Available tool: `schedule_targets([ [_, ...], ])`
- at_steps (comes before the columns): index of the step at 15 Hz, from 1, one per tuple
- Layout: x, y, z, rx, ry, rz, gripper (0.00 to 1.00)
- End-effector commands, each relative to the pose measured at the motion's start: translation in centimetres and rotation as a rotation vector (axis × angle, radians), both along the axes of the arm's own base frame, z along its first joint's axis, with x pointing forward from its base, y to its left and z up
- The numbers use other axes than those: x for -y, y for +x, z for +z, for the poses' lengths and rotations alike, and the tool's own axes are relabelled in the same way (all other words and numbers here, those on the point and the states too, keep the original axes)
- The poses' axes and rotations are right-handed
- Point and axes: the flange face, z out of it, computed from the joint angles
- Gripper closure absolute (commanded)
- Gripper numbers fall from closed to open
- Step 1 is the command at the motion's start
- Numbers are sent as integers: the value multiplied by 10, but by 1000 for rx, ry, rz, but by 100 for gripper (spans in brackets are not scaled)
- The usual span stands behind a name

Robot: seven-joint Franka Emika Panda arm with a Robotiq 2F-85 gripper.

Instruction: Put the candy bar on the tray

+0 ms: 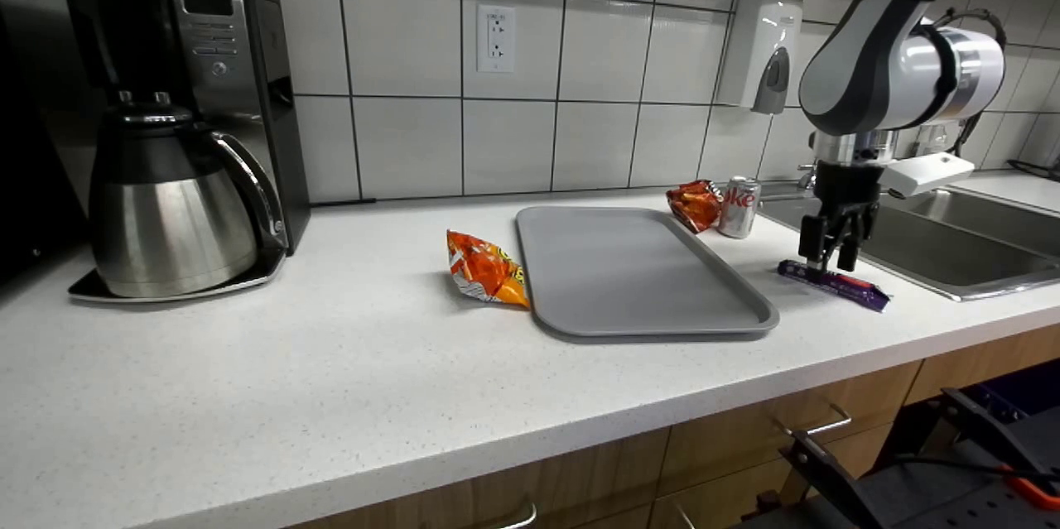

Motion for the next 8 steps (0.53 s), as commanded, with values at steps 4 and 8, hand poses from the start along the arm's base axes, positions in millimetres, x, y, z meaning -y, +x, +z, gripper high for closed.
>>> schedule_targets([
  [4,7,2,0,11,4,27,73],
  [8,11,2,2,11,1,24,95],
])
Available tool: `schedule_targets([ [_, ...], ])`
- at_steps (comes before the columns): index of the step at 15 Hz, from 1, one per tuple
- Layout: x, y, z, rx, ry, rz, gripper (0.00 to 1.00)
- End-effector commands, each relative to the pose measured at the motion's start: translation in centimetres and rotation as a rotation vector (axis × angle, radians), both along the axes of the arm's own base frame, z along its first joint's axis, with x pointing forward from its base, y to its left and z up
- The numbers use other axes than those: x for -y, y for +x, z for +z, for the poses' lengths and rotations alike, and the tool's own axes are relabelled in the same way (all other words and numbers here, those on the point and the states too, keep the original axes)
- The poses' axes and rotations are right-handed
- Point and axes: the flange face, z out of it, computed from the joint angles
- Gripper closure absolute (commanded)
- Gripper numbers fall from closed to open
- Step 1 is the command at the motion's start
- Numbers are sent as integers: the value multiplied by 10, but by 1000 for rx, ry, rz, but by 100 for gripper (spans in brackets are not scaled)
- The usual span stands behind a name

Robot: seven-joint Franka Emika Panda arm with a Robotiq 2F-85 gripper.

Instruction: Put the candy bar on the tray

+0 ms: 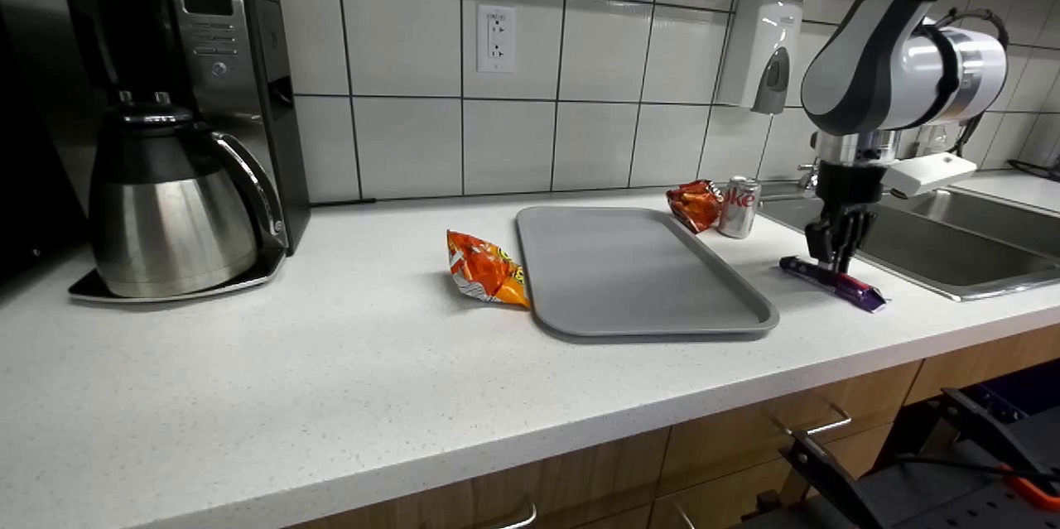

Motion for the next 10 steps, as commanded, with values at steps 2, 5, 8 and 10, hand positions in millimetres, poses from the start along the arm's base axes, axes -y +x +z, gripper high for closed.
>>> schedule_targets([
  [2,8,4,10,21,-4,20,94],
  [5,6,7,25,44,-2,23,94],
  [8,-3,13,38,68,0,35,94],
  [10,-13,18,45,84,5,45,94],
])
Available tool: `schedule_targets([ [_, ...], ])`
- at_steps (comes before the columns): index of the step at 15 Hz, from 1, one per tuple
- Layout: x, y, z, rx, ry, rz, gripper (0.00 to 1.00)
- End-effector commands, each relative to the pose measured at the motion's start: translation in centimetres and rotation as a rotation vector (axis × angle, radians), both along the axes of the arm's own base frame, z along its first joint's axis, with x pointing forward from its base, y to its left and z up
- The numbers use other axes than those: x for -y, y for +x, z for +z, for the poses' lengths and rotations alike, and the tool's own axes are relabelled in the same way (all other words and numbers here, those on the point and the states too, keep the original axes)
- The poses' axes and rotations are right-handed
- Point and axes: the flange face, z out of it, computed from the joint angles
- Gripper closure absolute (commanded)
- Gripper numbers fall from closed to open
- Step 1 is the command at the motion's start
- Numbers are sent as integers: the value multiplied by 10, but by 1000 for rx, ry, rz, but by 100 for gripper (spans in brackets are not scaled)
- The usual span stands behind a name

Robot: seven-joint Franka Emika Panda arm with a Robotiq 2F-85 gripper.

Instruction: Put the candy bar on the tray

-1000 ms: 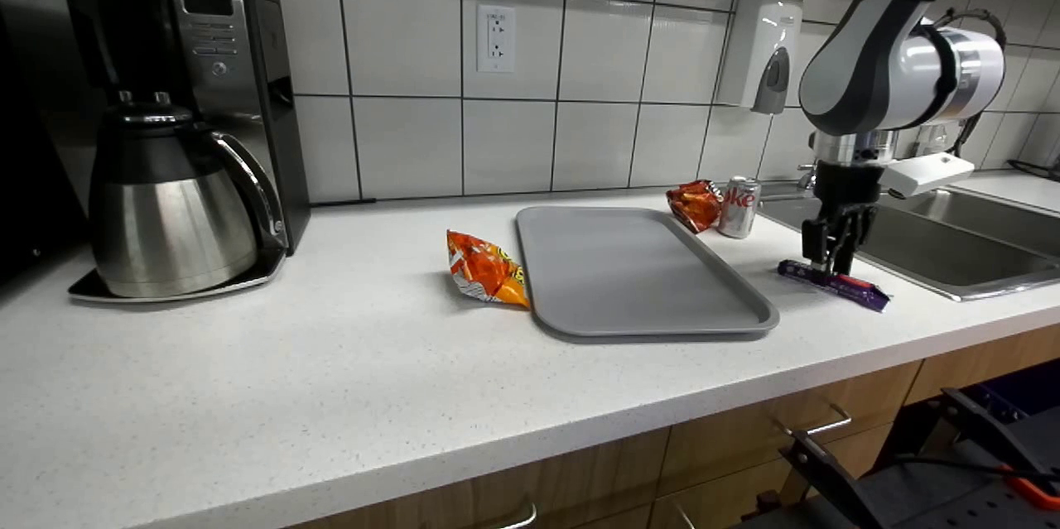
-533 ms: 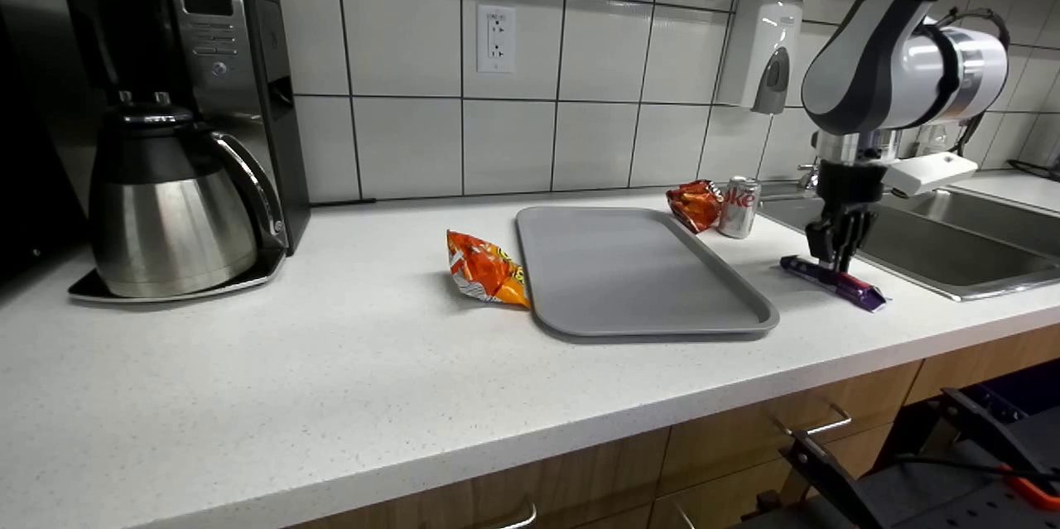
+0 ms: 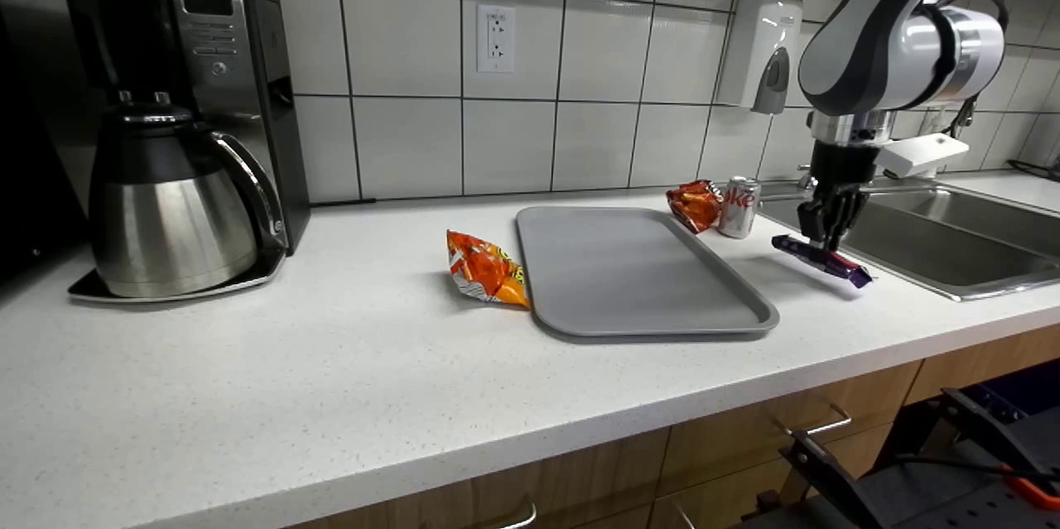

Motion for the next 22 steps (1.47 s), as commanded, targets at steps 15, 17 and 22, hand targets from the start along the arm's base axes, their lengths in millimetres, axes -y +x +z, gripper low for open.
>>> schedule_targets([
  [15,-86,9,40,74,59,119,95],
  [17,-96,8,40,72,60,130,95],
  [22,-122,9,41,69,66,163,95],
])
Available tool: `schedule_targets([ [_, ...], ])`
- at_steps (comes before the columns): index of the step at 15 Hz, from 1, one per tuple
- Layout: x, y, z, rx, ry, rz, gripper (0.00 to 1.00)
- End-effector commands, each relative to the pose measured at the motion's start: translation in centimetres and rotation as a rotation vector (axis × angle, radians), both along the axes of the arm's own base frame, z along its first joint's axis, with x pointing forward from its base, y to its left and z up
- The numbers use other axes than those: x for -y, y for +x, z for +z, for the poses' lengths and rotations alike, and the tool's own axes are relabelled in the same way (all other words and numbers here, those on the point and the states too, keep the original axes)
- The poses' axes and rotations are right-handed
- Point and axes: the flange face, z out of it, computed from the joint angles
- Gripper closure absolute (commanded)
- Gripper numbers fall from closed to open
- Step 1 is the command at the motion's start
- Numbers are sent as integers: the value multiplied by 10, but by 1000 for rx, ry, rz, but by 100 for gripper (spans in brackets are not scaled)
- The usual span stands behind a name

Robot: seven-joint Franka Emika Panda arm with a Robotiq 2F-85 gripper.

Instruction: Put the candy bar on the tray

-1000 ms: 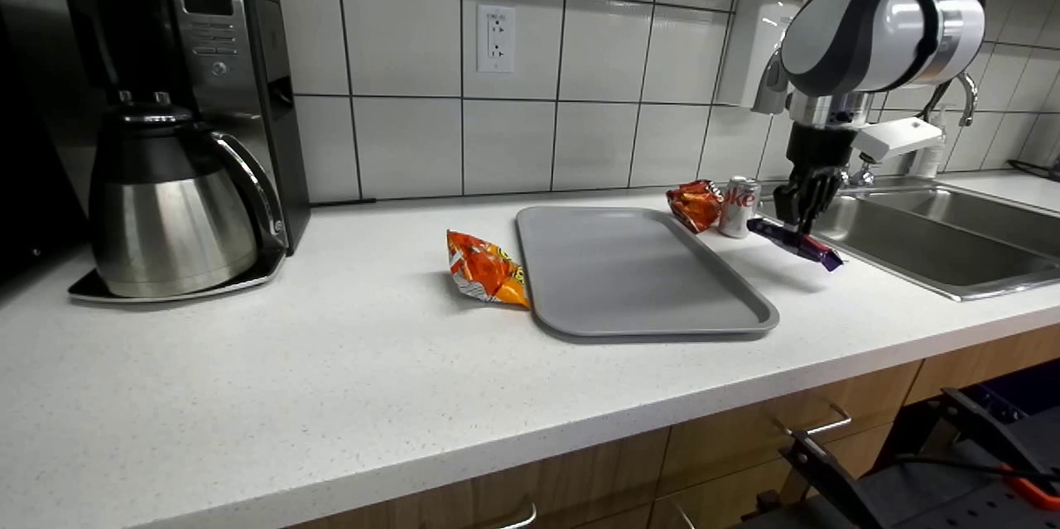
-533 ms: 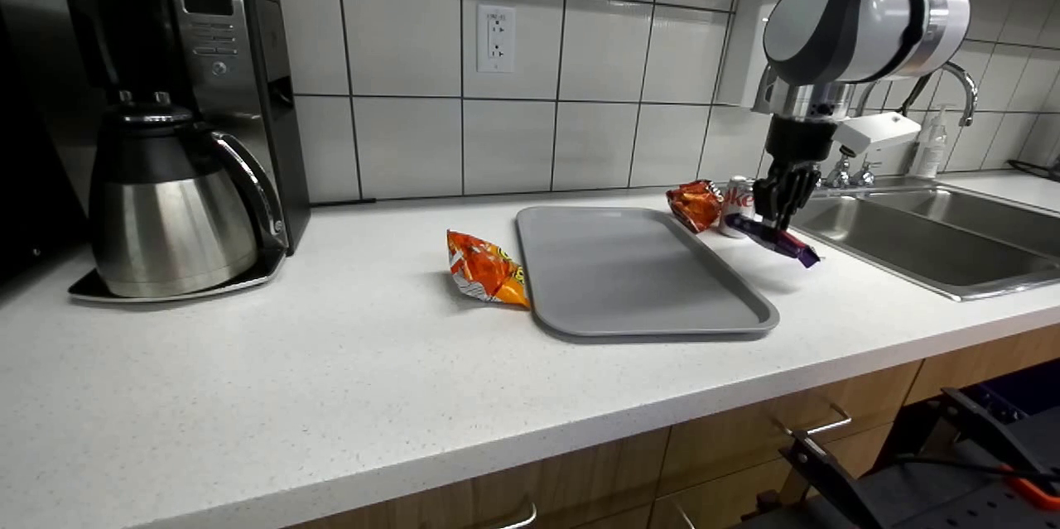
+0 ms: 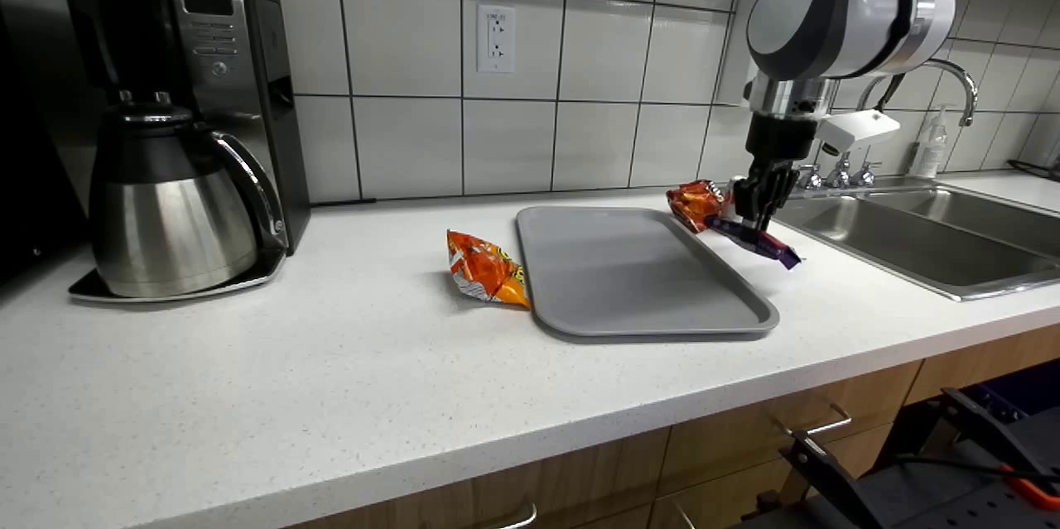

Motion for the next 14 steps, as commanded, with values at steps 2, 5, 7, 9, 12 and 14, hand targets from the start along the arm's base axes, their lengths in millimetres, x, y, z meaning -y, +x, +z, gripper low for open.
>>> schedule_targets([
  [2,-26,-3,9,4,12,21,95],
  [5,-40,0,8,3,11,29,95],
  [7,-50,3,6,-5,13,21,95],
  [9,-60,5,4,-9,13,10,95],
  [12,-74,8,1,-13,21,-10,95],
  [14,-85,10,-3,-22,33,-29,95],
])
